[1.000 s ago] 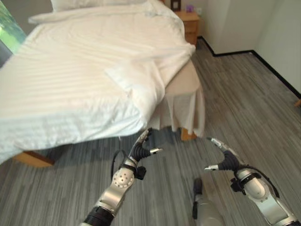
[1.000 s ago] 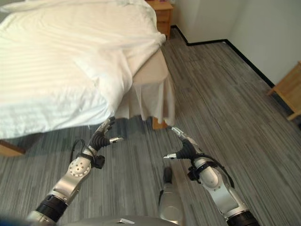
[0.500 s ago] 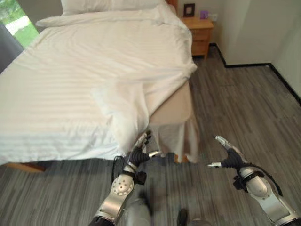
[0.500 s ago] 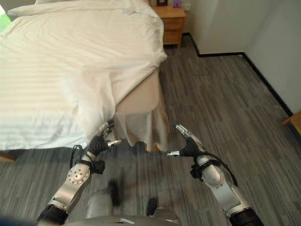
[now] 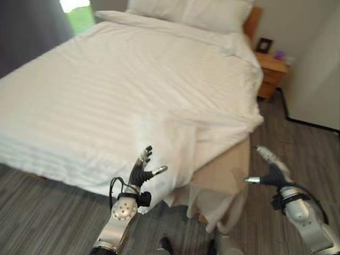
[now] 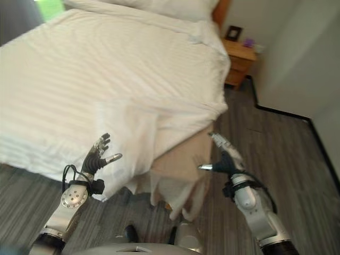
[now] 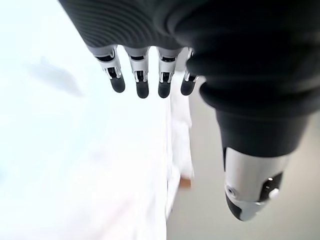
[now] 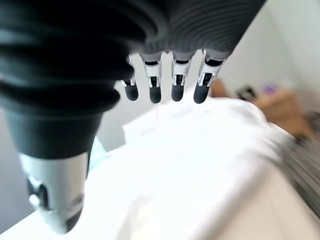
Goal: Making the bed.
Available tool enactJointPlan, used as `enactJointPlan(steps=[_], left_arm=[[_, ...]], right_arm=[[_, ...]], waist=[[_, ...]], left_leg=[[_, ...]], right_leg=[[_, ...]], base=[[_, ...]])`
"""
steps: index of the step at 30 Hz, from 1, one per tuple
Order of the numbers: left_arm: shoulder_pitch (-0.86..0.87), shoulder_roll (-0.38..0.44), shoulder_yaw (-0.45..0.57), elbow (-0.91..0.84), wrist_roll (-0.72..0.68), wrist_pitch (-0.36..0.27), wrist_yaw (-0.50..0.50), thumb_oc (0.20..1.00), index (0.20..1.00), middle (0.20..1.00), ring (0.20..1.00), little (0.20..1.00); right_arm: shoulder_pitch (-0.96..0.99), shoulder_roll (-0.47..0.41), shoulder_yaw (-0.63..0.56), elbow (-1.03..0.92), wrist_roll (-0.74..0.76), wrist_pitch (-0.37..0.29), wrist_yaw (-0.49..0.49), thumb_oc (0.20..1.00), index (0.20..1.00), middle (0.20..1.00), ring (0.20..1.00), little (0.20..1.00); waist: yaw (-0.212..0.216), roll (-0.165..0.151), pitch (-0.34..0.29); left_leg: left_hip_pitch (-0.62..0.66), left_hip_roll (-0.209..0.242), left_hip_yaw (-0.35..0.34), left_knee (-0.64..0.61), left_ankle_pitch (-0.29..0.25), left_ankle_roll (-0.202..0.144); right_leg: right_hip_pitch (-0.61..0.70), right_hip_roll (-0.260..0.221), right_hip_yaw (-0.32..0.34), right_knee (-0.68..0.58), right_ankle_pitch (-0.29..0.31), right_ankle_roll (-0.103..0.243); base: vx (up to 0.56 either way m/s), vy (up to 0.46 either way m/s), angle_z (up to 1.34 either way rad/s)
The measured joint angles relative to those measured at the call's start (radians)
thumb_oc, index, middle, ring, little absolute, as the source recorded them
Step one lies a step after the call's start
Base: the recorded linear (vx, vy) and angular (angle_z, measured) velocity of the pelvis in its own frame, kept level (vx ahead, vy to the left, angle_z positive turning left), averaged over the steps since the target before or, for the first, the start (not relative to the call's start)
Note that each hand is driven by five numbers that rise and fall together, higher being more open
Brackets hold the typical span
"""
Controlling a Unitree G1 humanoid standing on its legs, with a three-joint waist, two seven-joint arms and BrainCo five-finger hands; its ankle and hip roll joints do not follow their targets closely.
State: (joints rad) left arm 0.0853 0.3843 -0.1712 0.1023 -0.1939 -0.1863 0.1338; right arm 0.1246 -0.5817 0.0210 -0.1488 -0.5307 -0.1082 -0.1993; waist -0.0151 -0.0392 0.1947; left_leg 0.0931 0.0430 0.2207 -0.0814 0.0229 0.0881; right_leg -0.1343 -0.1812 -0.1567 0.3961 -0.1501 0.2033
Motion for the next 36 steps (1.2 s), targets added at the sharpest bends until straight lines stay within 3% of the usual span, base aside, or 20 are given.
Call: enactJointPlan(steps=[1, 2, 3, 6, 8, 10, 11, 12, 14, 15, 16, 21, 24, 26, 31, 33, 34, 36], left_arm=[[-0.014, -0.01, -0.02, -0.008, 0.0, -0.005, -0.002, 1.0, 1.0, 1.0, 1.0, 1.0], [-0.004, -0.002, -0.021, -0.015, 0.0, -0.011, -0.004, 1.0, 1.0, 1.0, 1.0, 1.0], [0.011, 0.007, -0.018, -0.008, 0.0, -0.012, -0.006, 1.0, 1.0, 1.0, 1.0, 1.0], [0.072, 0.008, -0.018, 0.023, -0.001, -0.001, -0.021, 1.0, 1.0, 1.0, 1.0, 1.0], [0.103, 0.011, -0.014, 0.029, -0.001, -0.002, -0.026, 1.0, 1.0, 1.0, 1.0, 1.0], [0.133, -0.002, 0.026, 0.064, -0.001, -0.004, -0.024, 1.0, 1.0, 1.0, 1.0, 1.0], [0.136, -0.005, 0.034, 0.076, -0.001, 0.001, -0.022, 1.0, 1.0, 1.0, 1.0, 1.0], [0.138, -0.009, 0.044, 0.081, -0.001, 0.0, -0.022, 1.0, 1.0, 1.0, 1.0, 1.0], [0.145, -0.013, 0.074, 0.103, -0.001, -0.001, -0.024, 1.0, 1.0, 1.0, 1.0, 1.0], [0.128, -0.014, 0.076, 0.145, -0.012, 0.006, -0.027, 1.0, 1.0, 1.0, 1.0, 1.0], [0.107, -0.007, 0.073, 0.144, -0.037, 0.008, -0.031, 1.0, 1.0, 1.0, 1.0, 1.0], [0.137, 0.017, 0.08, 0.145, -0.073, 0.019, -0.032, 1.0, 1.0, 1.0, 1.0, 1.0], [0.12, 0.03, 0.042, 0.148, -0.078, 0.021, -0.05, 1.0, 1.0, 1.0, 1.0, 1.0], [0.099, 0.051, 0.016, 0.149, -0.079, 0.021, -0.066, 1.0, 1.0, 1.0, 1.0, 1.0], [0.084, 0.073, 0.011, 0.151, -0.109, 0.021, -0.095, 1.0, 1.0, 1.0, 1.0, 1.0], [0.082, 0.084, 0.009, 0.151, -0.116, 0.021, -0.112, 1.0, 1.0, 1.0, 1.0, 1.0], [0.082, 0.084, 0.008, 0.151, -0.116, 0.021, -0.12, 1.0, 1.0, 1.0, 1.0, 1.0], [0.064, 0.082, -0.009, 0.156, -0.117, 0.021, -0.14, 1.0, 1.0, 1.0, 1.0, 1.0]], right_arm=[[0.025, 0.002, -0.021, -0.014, -0.039, 0.002, -0.033, 1.0, 1.0, 1.0, 1.0, 1.0], [0.006, -0.004, -0.015, -0.008, -0.055, -0.001, -0.033, 1.0, 1.0, 1.0, 1.0, 1.0], [-0.025, -0.004, -0.004, 0.011, -0.06, -0.003, -0.034, 1.0, 1.0, 1.0, 1.0, 1.0], [-0.122, 0.002, -0.007, 0.033, -0.06, 0.006, -0.04, 1.0, 1.0, 1.0, 1.0, 1.0], [-0.136, 0.002, 0.005, 0.042, -0.059, 0.013, -0.042, 1.0, 1.0, 1.0, 1.0, 1.0], [-0.238, 0.0, 0.085, 0.108, -0.057, 0.015, -0.051, 1.0, 1.0, 1.0, 1.0, 1.0], [-0.313, 0.013, 0.14, 0.161, -0.056, 0.015, -0.053, 1.0, 1.0, 1.0, 1.0, 1.0], [-0.337, 0.014, 0.171, 0.177, -0.053, 0.014, -0.052, 1.0, 1.0, 1.0, 1.0, 1.0], [-0.412, 0.025, 0.223, 0.265, -0.029, 0.013, -0.058, 1.0, 1.0, 1.0, 1.0, 1.0], [-0.502, 0.032, 0.287, 0.414, 0.02, 0.034, -0.063, 1.0, 1.0, 1.0, 1.0, 1.0], [-0.532, 0.033, 0.295, 0.514, 0.052, 0.057, -0.06, 1.0, 1.0, 1.0, 1.0, 1.0], [-0.614, 0.09, 0.353, 0.746, 0.121, 0.077, -0.059, 1.0, 1.0, 1.0, 1.0, 1.0], [-0.736, 0.18, 0.404, 1.105, 0.2, 0.089, -0.068, 1.0, 1.0, 1.0, 1.0, 1.0], [-0.773, 0.206, 0.405, 1.239, 0.24, 0.09, -0.071, 1.0, 1.0, 1.0, 1.0, 1.0], [-0.809, 0.204, 0.394, 1.426, 0.274, 0.089, -0.085, 1.0, 1.0, 1.0, 1.0, 1.0], [-0.809, 0.202, 0.331, 1.457, 0.277, 0.08, -0.104, 0.401, 0.401, 0.401, 0.401, 0.401], [-0.81, 0.195, 0.308, 1.46, 0.286, 0.078, -0.111, 0.2, 0.2, 0.2, 0.2, 0.2], [-0.811, 0.143, 0.278, 1.424, 0.349, 0.073, -0.102, 0.2, 0.2, 0.2, 0.2, 0.2]], waist=[[-0.052, 0.0, -0.014], [-0.016, -0.027, -0.014], [0.021, -0.049, -0.014], [0.026, -0.037, -0.016], [0.035, -0.043, -0.019], [0.04, -0.07, -0.038], [0.072, -0.078, -0.053], [0.108, -0.078, -0.06], [0.125, -0.086, -0.063], [0.128, -0.093, -0.076], [0.163, -0.104, -0.082], [0.227, -0.103, -0.079], [0.246, -0.097, -0.073], [0.274, -0.091, -0.065], [0.302, -0.038, -0.028], [0.303, -0.023, -0.019], [0.302, -0.016, -0.016], [0.288, 0.002, -0.009]], left_leg=[[-0.058, 0.015, -0.148, 0.039, -0.001, -0.027], [-0.054, 0.002, -0.152, 0.025, 0.006, -0.036], [-0.052, -0.008, -0.147, 0.015, 0.015, -0.053], [-0.045, 0.02, -0.109, 0.01, 0.024, -0.05], [-0.023, 0.036, -0.083, -0.003, 0.029, -0.047], [-0.01, 0.037, -0.091, 0.0, 0.009, -0.083], [-0.019, 0.033, -0.098, -0.012, 0.028, -0.128], [-0.017, 0.017, -0.098, -0.012, 0.028, -0.128], [-0.027, 0.0, -0.116, -0.01, 0.027, -0.129], [-0.038, -0.011, -0.129, -0.013, 0.027, -0.13], [-0.06, -0.02, -0.153, -0.017, 0.031, -0.127], [-0.108, -0.046, -0.21, -0.012, 0.063, -0.114], [-0.12, -0.056, -0.236, -0.011, 0.07, -0.112], [-0.142, -0.056, -0.244, -0.011, 0.078, -0.113], [-0.172, -0.067, -0.283, -0.012, 0.097, -0.11], [-0.176, -0.07, -0.29, -0.012, 0.099, -0.111], [-0.177, -0.073, -0.291, -0.012, 0.099, -0.113], [-0.18, -0.08, -0.289, -0.012, 0.096, -0.115]], right_leg=[[0.13, 0.086, 0.137, -0.227, 0.027, -0.048], [0.174, 0.08, 0.145, -0.294, 0.114, -0.061], [0.201, 0.073, 0.148, -0.324, 0.077, -0.072], [0.251, 0.105, 0.079, -0.37, 0.073, -0.068], [0.293, 0.118, 0.067, -0.387, 0.073, -0.067], [0.33, 0.121, 0.045, -0.441, 0.068, -0.069], [0.33, 0.118, 0.034, -0.463, 0.068, -0.074], [0.335, 0.103, 0.027, -0.466, 0.068, -0.074], [0.353, 0.089, 0.003, -0.487, 0.068, -0.074], [0.357, 0.086, -0.026, -0.496, 0.069, -0.074], [0.346, 0.075, -0.051, -0.496, 0.067, -0.071], [0.331, 0.061, -0.101, -0.496, 0.069, -0.067], [0.327, 0.058, -0.131, -0.496, 0.068, -0.064], [0.307, 0.06, -0.139, -0.496, 0.069, -0.062], [0.296, 0.057, -0.178, -0.496, 0.073, -0.057], [0.296, 0.055, -0.19, -0.497, 0.074, -0.056], [0.295, 0.053, -0.191, -0.497, 0.074, -0.055], [0.288, 0.043, -0.194, -0.497, 0.077, -0.053]], base=[[0.29, -0.238, 2.96], [0.18, -0.177, 2.22], [0.08, -0.077, 0.43], [0.1, -0.062, 0.67], [0.13, -0.074, 0.33], [0.09, -0.029, 0.12], [0.17, -0.047, 0.14], [0.15, -0.046, 0.26], [0.1, -0.04, 0.18], [0.05, -0.052, 0.6], [0.04, -0.048, 0.64], [0.01, -0.039, 0.4], [-0.02, -0.03, 0.29], [-0.04, -0.002, 0.2], [-0.03, 0.016, 0.23], [-0.05, 0.08, 0.11], [-0.11, 0.193, 0.06], [-0.12, 0.226, 0.02]])
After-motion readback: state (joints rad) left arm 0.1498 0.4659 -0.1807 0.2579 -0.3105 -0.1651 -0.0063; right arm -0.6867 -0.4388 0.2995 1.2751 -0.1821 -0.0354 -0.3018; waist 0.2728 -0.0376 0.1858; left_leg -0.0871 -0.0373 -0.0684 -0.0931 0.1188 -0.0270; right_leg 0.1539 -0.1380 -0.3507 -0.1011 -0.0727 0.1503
